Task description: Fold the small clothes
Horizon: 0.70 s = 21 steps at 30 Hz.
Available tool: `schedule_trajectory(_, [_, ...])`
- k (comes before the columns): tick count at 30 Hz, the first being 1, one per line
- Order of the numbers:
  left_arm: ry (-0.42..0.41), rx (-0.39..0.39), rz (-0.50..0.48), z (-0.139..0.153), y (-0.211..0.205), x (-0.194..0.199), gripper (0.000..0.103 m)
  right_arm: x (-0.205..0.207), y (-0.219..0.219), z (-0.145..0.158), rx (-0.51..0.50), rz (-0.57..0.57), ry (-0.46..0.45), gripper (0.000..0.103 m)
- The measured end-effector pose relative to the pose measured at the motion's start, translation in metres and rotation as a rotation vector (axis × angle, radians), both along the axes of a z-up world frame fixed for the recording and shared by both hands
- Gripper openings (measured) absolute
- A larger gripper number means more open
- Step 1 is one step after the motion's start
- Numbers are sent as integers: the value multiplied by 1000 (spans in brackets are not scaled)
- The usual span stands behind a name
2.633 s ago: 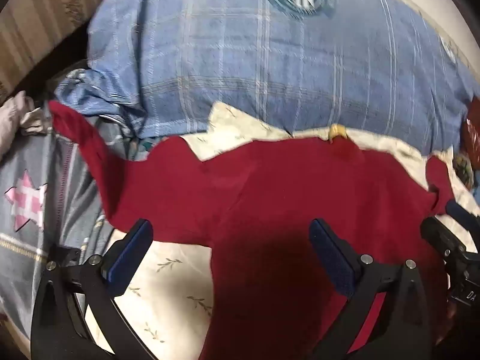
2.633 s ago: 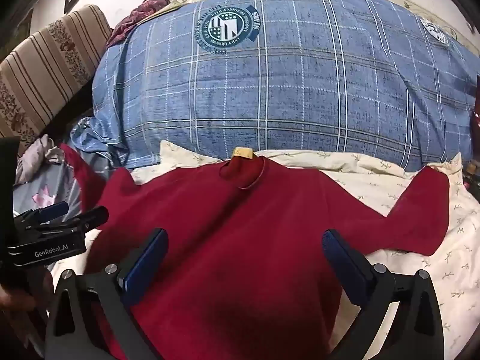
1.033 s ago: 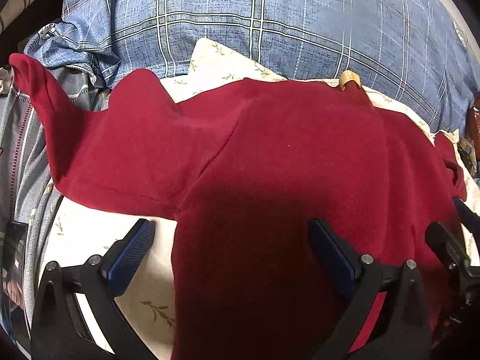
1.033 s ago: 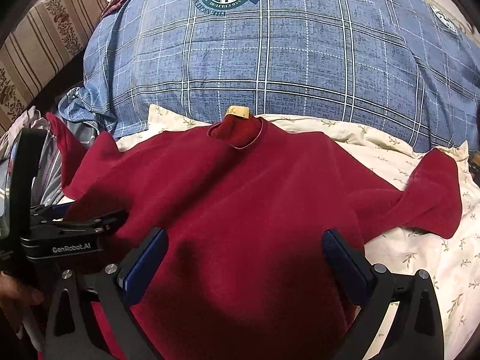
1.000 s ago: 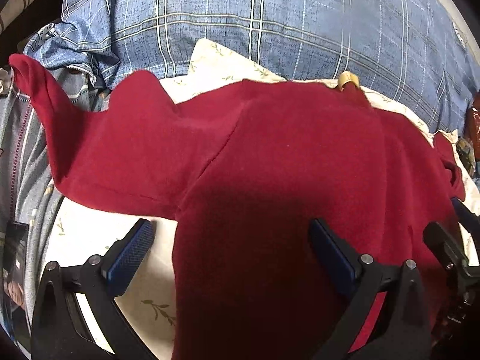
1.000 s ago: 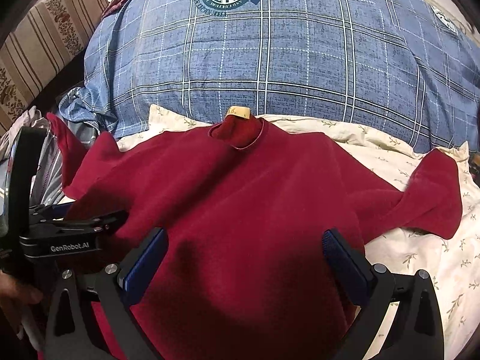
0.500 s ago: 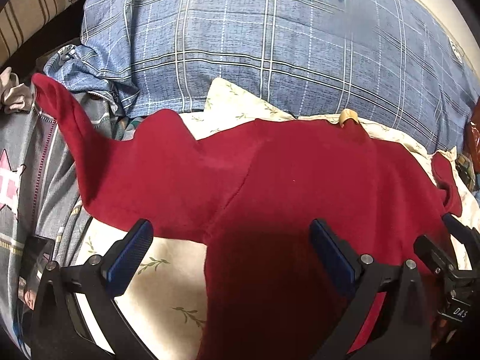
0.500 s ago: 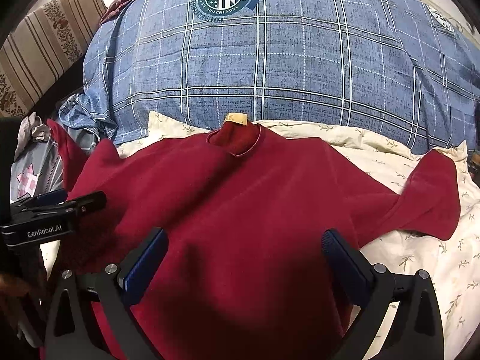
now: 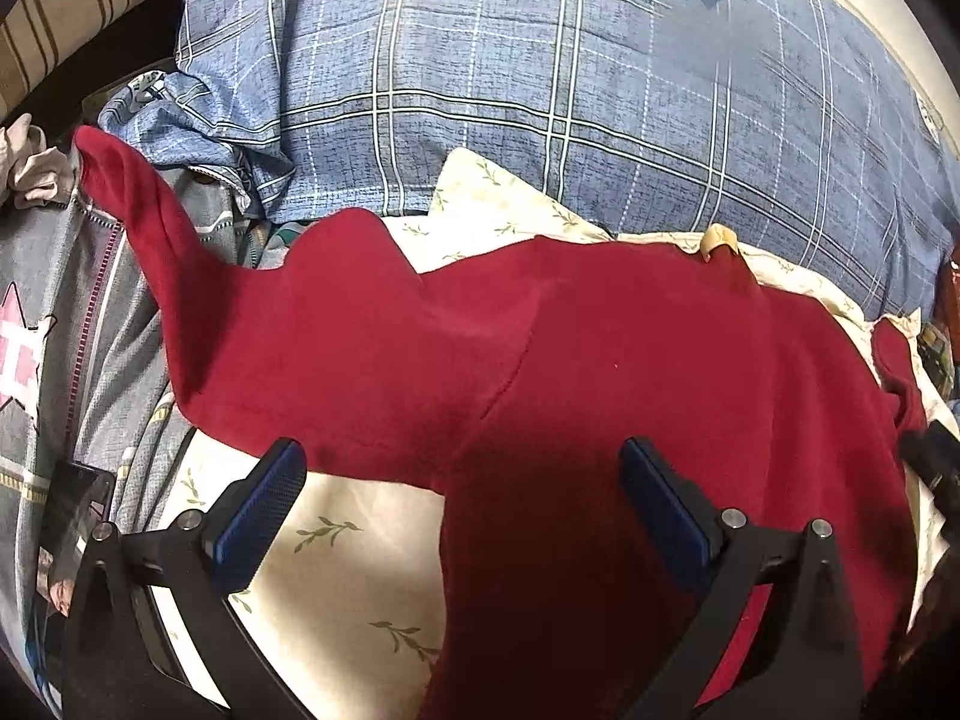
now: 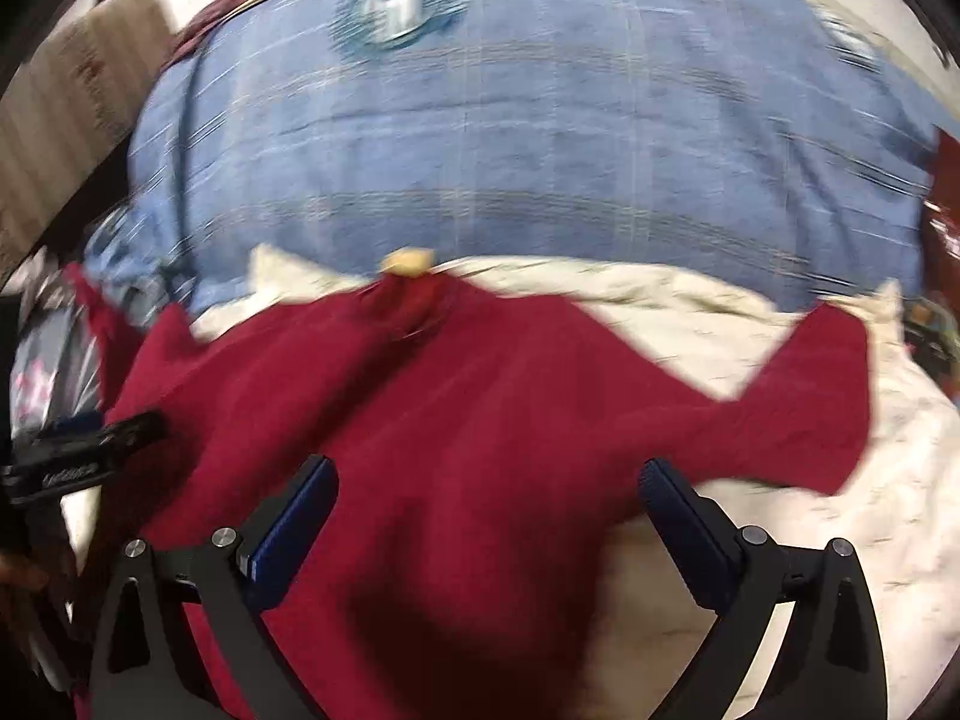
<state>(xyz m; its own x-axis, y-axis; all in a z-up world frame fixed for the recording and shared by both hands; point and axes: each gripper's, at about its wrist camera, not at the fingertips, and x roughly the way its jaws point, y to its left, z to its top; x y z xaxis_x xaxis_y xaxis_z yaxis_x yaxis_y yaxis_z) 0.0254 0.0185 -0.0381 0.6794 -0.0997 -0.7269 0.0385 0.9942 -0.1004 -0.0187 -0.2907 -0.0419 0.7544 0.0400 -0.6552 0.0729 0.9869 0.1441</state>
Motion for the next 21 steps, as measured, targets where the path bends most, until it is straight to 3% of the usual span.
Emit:
schedule_trajectory(2, [-1,-6,6,1,1,0,103,-2,-32,-1,42,-77,28,99])
schedule_trajectory(5, [4,-6,9,0,0,2,103,0,-61,-8,126,-106,72,93])
schedule_trajectory(12, [7,-7,7,1,5,5,103,19,-47,-34,254,-5,159,78])
schedule_trajectory(14, [9,-12,11,1,9,6,103,21,-50,-42,283,-36,172,75])
schedule_trajectory(18, [6,-45,31,3,17,7,103,21,-79,-50,411,-143,132,79])
schedule_trajectory(21, [4,-47,40,3,18,8,103,41,-81,-60,411,-155,148,75])
